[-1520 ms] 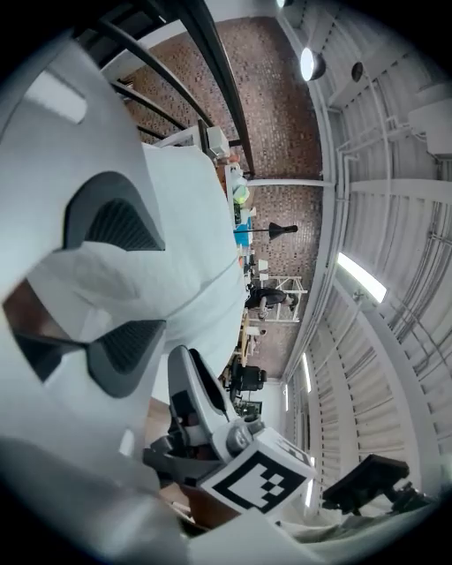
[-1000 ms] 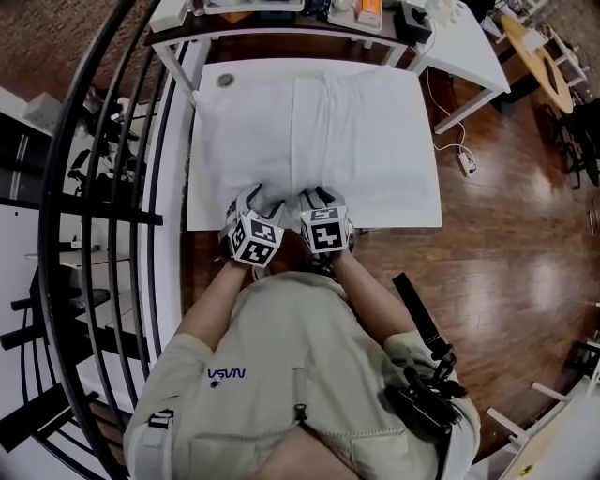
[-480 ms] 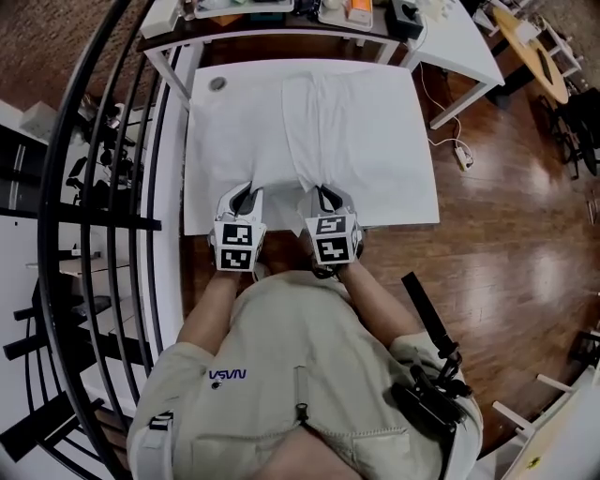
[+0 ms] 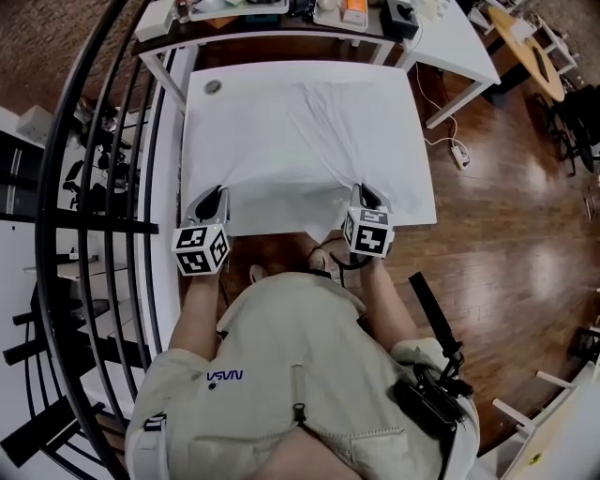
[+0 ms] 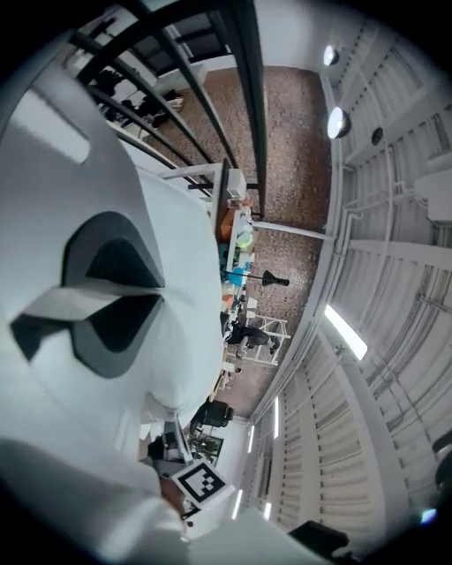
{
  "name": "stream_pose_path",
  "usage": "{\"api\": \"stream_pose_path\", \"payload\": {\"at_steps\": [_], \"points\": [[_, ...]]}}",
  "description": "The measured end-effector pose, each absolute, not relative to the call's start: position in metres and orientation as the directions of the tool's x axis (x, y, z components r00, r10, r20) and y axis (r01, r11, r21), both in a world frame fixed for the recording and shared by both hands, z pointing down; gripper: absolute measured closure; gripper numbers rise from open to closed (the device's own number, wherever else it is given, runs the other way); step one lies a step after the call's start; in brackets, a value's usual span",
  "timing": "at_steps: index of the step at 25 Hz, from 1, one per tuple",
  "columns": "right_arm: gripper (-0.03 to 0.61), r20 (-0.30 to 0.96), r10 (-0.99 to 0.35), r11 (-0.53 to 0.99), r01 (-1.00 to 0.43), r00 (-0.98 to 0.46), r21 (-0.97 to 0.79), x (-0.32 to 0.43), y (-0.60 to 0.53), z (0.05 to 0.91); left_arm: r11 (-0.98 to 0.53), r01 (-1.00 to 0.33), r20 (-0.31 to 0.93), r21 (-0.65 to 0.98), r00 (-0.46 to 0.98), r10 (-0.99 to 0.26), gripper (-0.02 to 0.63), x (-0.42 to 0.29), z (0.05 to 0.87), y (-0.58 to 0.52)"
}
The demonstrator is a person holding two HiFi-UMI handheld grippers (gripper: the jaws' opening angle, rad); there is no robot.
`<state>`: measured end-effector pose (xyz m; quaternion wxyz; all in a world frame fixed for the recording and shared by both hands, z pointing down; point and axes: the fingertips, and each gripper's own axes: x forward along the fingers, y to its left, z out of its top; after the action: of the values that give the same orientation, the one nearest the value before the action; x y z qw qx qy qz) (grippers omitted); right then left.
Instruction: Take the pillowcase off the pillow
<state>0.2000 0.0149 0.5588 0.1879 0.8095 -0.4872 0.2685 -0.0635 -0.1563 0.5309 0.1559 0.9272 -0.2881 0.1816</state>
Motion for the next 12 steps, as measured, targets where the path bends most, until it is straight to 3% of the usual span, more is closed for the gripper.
{"api": "stream_pose_path", "payload": {"at_steps": [5,12], "points": [[0.568,0.707,-0.615,-0.443,-0.895,0.349,0.056,0.194,0.027,0.607,-0.746,-0.617,0.514,0.251,0.738,-0.437,0.594,-0.074,0.588,-0.134],[0.563,0.722,-0.624,-0.410,-0.912,0.298,0.021,0.186,0.030,0.609,-0.774,-0.595,0.515,0.217,0.743,-0.427,0.581,-0.065,0.595,-0.126]]}}
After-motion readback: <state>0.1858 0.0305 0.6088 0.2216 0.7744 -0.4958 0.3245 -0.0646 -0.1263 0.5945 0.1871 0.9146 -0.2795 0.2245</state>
